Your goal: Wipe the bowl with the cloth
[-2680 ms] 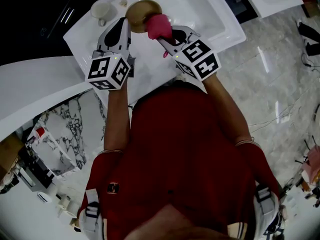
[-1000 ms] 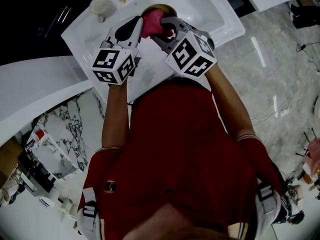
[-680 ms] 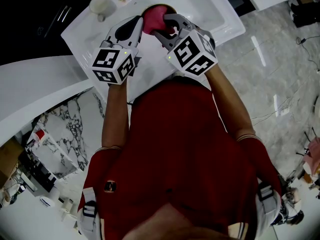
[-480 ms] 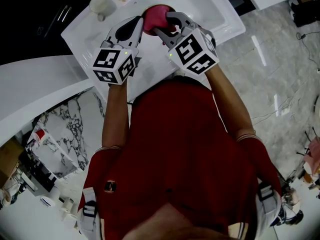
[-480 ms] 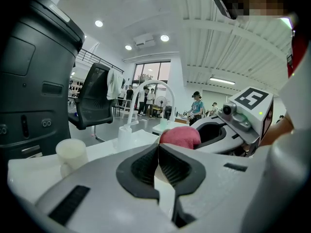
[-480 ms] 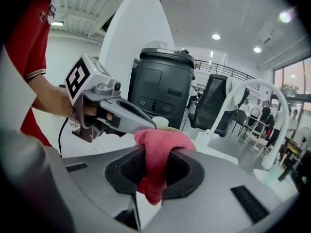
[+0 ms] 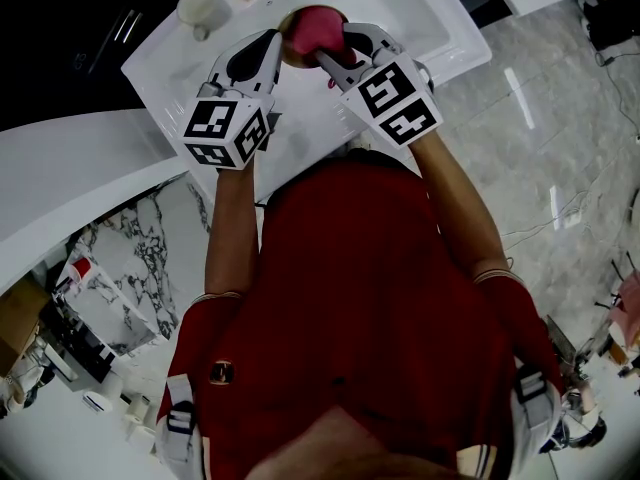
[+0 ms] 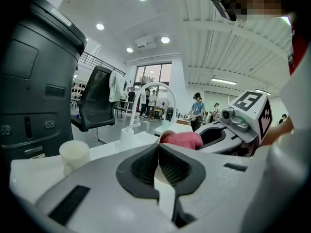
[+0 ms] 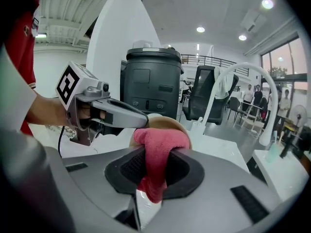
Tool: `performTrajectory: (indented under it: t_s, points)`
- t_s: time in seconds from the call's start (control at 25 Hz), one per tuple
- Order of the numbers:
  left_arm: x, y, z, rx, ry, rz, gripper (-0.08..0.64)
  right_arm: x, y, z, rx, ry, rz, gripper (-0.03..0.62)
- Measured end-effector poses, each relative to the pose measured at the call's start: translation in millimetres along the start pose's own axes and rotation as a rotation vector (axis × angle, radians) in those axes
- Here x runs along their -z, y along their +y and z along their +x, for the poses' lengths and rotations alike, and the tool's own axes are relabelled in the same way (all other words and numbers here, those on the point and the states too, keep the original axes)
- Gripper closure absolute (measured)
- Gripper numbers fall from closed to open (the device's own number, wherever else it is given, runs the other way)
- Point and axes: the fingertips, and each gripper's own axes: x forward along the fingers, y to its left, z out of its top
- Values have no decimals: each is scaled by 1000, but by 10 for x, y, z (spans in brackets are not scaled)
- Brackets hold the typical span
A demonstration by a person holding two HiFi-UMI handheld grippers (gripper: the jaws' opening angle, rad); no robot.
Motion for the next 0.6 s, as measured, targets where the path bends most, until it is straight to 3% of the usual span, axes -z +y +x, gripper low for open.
performTrajectory:
  t_s: [0.28, 0.6]
  points:
    - [-25, 9, -2, -8, -14, 0, 548, 121, 49, -6, -52, 18, 118, 522]
    - [-5, -17, 32, -1, -12, 0, 548, 215, 166, 28, -112, 42, 153, 522]
